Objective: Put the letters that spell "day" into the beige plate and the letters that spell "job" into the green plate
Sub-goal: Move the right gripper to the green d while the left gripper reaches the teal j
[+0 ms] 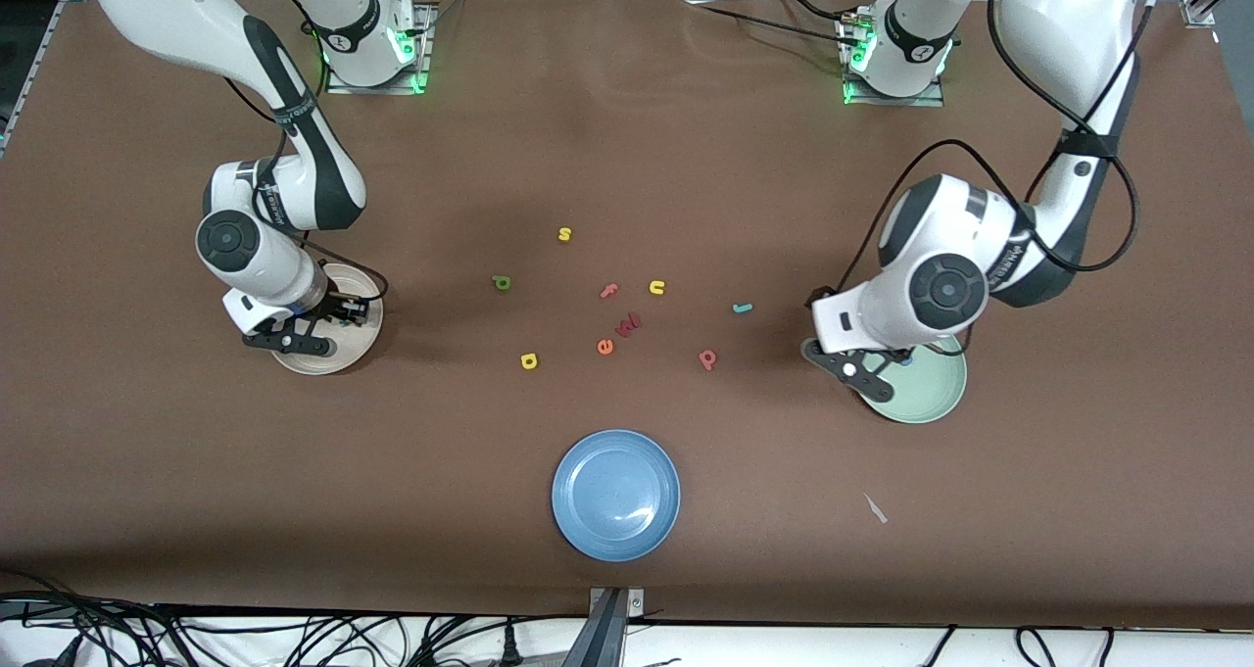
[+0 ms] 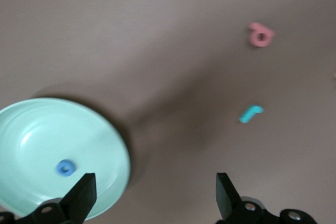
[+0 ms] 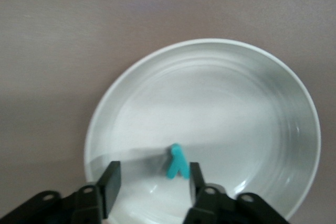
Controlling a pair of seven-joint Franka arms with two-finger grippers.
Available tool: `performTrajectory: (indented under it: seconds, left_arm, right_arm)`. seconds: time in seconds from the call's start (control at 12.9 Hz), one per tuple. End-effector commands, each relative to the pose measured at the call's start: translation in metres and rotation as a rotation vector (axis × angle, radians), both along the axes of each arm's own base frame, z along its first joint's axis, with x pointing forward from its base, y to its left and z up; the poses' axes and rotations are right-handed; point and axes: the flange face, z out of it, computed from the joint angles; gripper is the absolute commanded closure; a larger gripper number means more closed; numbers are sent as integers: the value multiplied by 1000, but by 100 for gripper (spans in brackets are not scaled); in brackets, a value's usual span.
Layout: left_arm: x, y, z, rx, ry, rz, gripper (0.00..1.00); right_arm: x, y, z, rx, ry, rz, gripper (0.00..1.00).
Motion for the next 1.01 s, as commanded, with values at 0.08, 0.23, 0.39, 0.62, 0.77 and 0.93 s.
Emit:
performTrajectory:
  seconds: [0.08, 0.23, 0.39, 0.62, 0.77, 0.93]
  left_arm:
    - [-13, -23, -16, -66, 46, -200, 0]
    - [-13, -27, -32, -104, 41, -321, 0]
    - [-23, -44, -44, -118, 28, -383, 0]
    - [-46, -64, -77, -136, -35, -429, 0]
    - [-58, -67, -95, -149, -56, -435, 1]
    - [-74, -79, -108, -159, -70, -462, 4]
  right_arm:
    - [3, 32, 22, 53, 41, -25, 0]
    - [-3, 64, 20, 108, 44, -67, 0]
    - [-9, 101, 22, 141, 28, -145, 0]
    - [-20, 143, 12, 140, 10, -238, 0]
    - [-27, 166, 4, 139, -4, -317, 0]
    - [-35, 185, -2, 134, -8, -373, 0]
